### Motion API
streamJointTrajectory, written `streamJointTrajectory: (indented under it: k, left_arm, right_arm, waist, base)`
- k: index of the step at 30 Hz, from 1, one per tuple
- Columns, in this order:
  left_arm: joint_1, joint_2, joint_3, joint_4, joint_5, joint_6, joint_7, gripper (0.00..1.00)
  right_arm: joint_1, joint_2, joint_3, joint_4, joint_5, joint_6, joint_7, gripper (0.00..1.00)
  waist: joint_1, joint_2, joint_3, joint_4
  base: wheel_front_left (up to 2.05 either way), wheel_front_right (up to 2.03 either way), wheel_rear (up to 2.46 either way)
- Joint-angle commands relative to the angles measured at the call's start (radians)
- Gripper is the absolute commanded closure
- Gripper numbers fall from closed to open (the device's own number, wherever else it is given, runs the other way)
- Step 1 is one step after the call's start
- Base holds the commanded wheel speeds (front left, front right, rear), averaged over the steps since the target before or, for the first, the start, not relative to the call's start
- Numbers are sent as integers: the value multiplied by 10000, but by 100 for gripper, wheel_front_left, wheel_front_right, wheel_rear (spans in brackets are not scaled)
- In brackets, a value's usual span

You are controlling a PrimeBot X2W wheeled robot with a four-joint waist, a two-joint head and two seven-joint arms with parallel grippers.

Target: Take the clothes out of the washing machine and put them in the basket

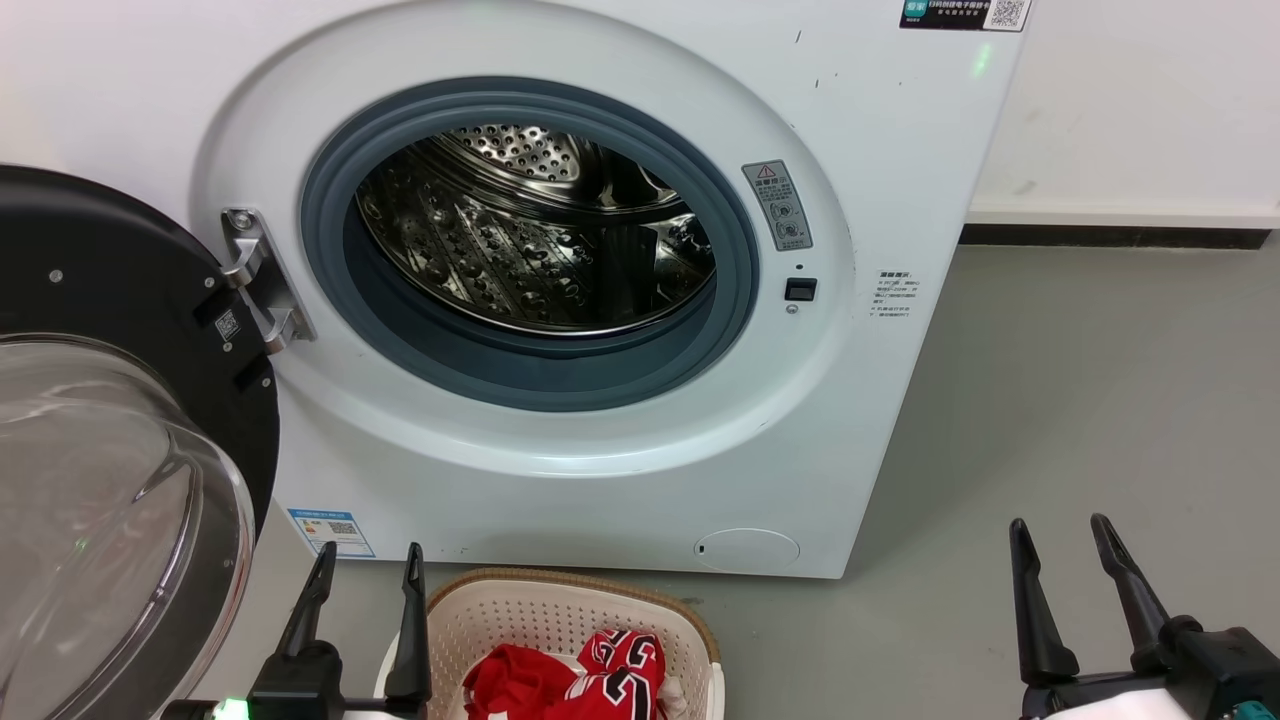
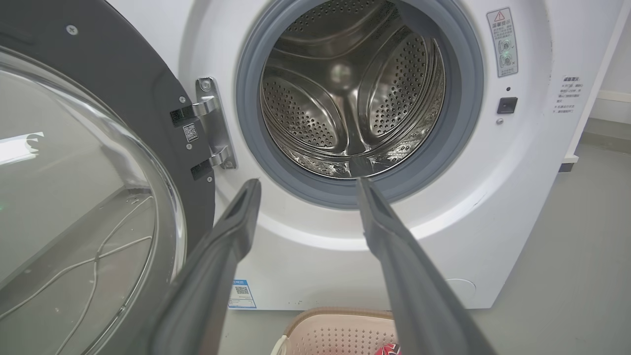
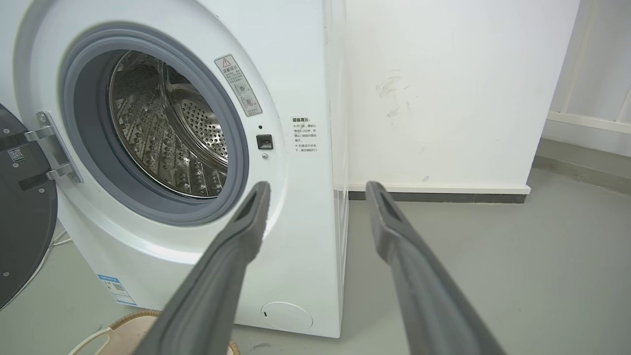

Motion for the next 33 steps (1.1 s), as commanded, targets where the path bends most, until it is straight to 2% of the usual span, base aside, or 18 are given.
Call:
streamJointTrajectory:
  k: [1, 17, 18, 21, 33]
  left_arm:
    - [-8, -34, 62, 17, 92, -23, -23, 0]
    - [-71, -101, 153, 79, 275, 50, -23, 0]
    - [-16, -111, 132, 102, 203, 10, 2, 100]
    - [63, -158, 122, 373, 100, -7, 54, 100]
    - [-363, -218, 398, 661, -2470, -275, 677, 100]
  right_arm:
    - [96, 1, -6, -4, 0, -7, -20, 0]
    - [73, 1, -53, 43, -14, -7, -20, 0]
    - [0, 2, -46, 92, 4, 0, 0, 100]
    - [32, 6, -14, 318, 111, 2, 17, 100]
    - [-374, -135, 23, 607, 2697, 1, 487, 100]
  waist:
    - [1, -1, 17, 0]
    - [1, -1, 30, -62]
    - [1, -1, 29, -64]
    - [1, -1, 32, -66]
    - [1, -1, 60, -86]
  base:
    - [0, 0, 0]
    - [0, 0, 0]
    - [0, 0, 0]
    - [0, 0, 0]
    - [0, 0, 0]
